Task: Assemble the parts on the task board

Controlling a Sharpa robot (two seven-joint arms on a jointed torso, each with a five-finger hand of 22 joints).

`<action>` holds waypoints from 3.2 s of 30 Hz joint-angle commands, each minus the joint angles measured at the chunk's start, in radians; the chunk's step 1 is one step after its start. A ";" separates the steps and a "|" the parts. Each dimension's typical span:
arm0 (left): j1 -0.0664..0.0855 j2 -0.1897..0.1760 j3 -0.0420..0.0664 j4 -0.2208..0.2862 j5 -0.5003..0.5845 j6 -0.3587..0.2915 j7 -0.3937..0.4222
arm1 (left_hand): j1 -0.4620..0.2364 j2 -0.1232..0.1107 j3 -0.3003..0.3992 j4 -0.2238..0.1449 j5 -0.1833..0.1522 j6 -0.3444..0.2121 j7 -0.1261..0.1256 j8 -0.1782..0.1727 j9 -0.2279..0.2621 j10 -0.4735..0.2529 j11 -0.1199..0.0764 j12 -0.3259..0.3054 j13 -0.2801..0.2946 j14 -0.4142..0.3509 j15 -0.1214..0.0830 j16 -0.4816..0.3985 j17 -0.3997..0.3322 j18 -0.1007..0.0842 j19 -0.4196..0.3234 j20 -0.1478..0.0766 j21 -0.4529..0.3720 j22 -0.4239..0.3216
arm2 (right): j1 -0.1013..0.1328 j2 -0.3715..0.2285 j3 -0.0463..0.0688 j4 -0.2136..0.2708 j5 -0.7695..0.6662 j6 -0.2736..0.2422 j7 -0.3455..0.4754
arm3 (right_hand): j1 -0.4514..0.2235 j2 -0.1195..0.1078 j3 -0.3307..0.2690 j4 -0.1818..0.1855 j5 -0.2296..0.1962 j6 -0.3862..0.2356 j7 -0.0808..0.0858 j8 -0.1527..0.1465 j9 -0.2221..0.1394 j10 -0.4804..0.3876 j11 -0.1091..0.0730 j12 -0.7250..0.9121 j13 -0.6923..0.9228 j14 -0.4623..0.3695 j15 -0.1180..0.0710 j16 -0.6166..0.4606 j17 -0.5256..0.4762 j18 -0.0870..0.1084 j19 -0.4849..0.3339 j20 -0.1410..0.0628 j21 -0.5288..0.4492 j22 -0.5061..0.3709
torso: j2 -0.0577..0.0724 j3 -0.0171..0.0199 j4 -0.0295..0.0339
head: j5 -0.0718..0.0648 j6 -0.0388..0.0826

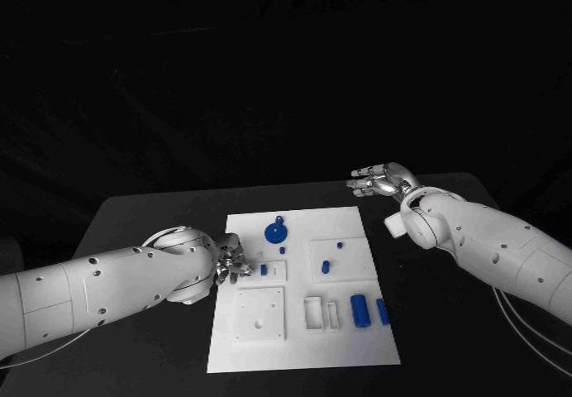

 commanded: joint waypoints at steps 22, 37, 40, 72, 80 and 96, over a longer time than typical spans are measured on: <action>-0.001 0.005 0.000 -0.006 -0.018 0.023 0.003 | 0.018 0.004 0.047 -0.039 0.002 0.028 -0.029 -0.003 -0.003 0.001 0.007 -0.001 0.000 0.006 0.005 -0.003 0.002 0.000 -0.005 -0.004 0.007 0.020 | -0.001 -0.001 0.001 0.002 0.000 0.013 0.006 | 0.000 0.002 0.004 0.001 0.003 -0.004 -0.001 -0.004 -0.001 -0.004 -0.002 -0.004 -0.001 -0.007 0.002 -0.005 -0.002 -0.015 -0.010 0.000 0.001 -0.001 | 0.000 -0.0004 0.0000 | -0.003 0.001; -0.002 0.019 0.000 -0.018 -0.012 0.039 0.002 | 0.007 0.004 0.026 -0.017 -0.009 0.042 -0.033 -0.015 -0.016 0.008 0.006 -0.005 -0.003 0.010 0.004 -0.002 0.004 -0.002 0.000 -0.004 0.001 0.019 | -0.001 -0.002 0.001 0.003 0.000 0.014 0.005 | 0.000 0.003 0.007 0.000 0.002 -0.004 -0.001 -0.004 -0.001 -0.004 -0.002 -0.004 -0.001 -0.007 0.002 -0.005 -0.002 -0.015 -0.009 0.000 0.001 -0.001 | 0.000 0.0000 -0.0005 | -0.004 -0.001; -0.003 0.021 0.000 -0.020 -0.010 0.041 0.002 | 0.004 -0.002 0.024 -0.014 -0.008 0.046 -0.035 -0.018 -0.018 0.011 0.004 -0.007 -0.004 0.012 0.003 -0.003 0.004 -0.003 0.002 -0.004 -0.001 0.018 | -0.001 -0.002 0.001 0.004 0.000 0.014 0.005 | -0.001 0.003 0.007 0.001 0.003 -0.003 -0.001 -0.004 -0.001 -0.004 -0.002 -0.004 -0.001 -0.007 0.002 -0.005 -0.002 -0.015 -0.011 0.000 0.001 -0.001 | 0.000 0.0002 -0.0006 | -0.005 -0.001; -0.005 0.021 0.000 -0.026 -0.008 0.051 -0.018 | -0.040 -0.048 -0.019 0.007 -0.020 0.070 -0.048 -0.042 -0.028 0.022 -0.001 -0.016 -0.004 0.019 0.000 -0.008 0.010 -0.009 0.013 -0.007 -0.014 0.018 | -0.001 -0.006 0.001 0.005 0.000 0.014 0.005 | -0.001 0.003 0.007 0.001 0.003 -0.003 -0.001 -0.004 -0.001 -0.004 -0.002 -0.004 -0.001 -0.007 0.002 -0.005 -0.002 -0.015 -0.011 0.000 0.001 -0.001 | 0.000 -0.0008 0.0001 | -0.009 -0.005; -0.005 0.021 0.000 -0.026 -0.008 0.052 -0.021 | -0.037 -0.050 -0.034 0.015 -0.100 0.077 -0.051 -0.046 -0.030 0.024 -0.003 -0.017 -0.003 0.021 -0.001 -0.009 0.012 -0.011 0.015 -0.009 -0.018 0.018 | -0.001 -0.005 0.001 0.006 0.000 0.014 0.005 | -0.002 0.002 0.006 0.004 0.005 -0.004 -0.001 -0.004 -0.001 -0.005 -0.002 -0.004 -0.001 -0.007 0.002 -0.005 -0.002 -0.015 -0.012 0.000 0.001 -0.001 | 0.000 0.0002 0.0001 | -0.009 -0.005; -0.005 0.020 0.000 -0.030 -0.012 0.044 -0.029 | -0.032 -0.054 -0.051 0.022 -0.107 0.080 -0.050 -0.053 -0.032 0.024 -0.002 -0.018 -0.002 0.021 -0.001 -0.011 0.014 -0.013 0.018 -0.009 -0.023 0.019 | -0.001 -0.006 0.001 0.006 0.000 0.013 0.005 | -0.001 0.002 0.006 0.004 0.007 -0.003 -0.001 -0.004 -0.001 -0.004 -0.002 -0.004 -0.001 -0.007 0.002 -0.005 -0.002 -0.015 -0.012 0.000 0.001 -0.001 | 0.000 -0.0005 0.0000 | -0.011 -0.005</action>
